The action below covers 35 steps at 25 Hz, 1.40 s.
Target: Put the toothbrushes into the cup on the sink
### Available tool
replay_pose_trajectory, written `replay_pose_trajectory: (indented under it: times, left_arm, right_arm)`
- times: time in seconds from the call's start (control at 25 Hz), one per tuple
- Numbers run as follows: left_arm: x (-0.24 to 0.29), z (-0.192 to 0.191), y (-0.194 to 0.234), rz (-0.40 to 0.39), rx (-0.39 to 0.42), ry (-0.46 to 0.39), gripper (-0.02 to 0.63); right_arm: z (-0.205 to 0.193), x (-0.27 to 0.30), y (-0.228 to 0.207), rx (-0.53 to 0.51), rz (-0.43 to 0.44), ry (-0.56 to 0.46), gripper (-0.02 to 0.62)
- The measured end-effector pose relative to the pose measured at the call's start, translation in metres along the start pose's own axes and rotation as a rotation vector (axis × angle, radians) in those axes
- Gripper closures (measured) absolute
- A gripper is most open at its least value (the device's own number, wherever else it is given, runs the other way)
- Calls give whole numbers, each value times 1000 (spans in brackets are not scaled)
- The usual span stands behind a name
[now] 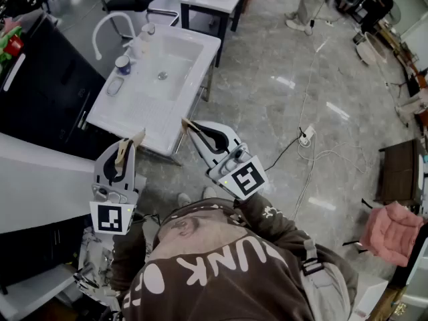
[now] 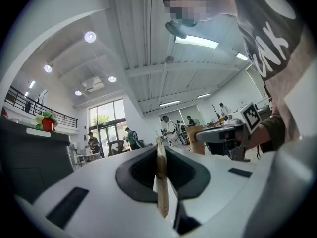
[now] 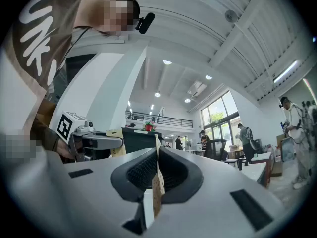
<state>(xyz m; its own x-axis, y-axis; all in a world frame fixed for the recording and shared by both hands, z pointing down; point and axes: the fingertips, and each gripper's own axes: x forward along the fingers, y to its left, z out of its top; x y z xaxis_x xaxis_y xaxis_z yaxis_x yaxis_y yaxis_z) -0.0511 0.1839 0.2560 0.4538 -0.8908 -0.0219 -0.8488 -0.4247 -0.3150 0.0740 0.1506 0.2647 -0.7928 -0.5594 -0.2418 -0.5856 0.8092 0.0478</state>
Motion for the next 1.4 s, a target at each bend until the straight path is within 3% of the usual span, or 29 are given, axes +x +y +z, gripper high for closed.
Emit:
replay_pose_trajectory:
  times: [0.84,1.12,1.4]
  left_arm:
    - [31,-7,-22,55,9,75,575]
    - [54,-32,25,63,16,77,575]
    - [105,-78,119,55,2,52,575]
  right_arm:
    - [-12,-12,-43,44,62,-19,574]
    - [-36,28,-63,41,46,-2,574]
    - [-73,111,-97,9,1,43,574]
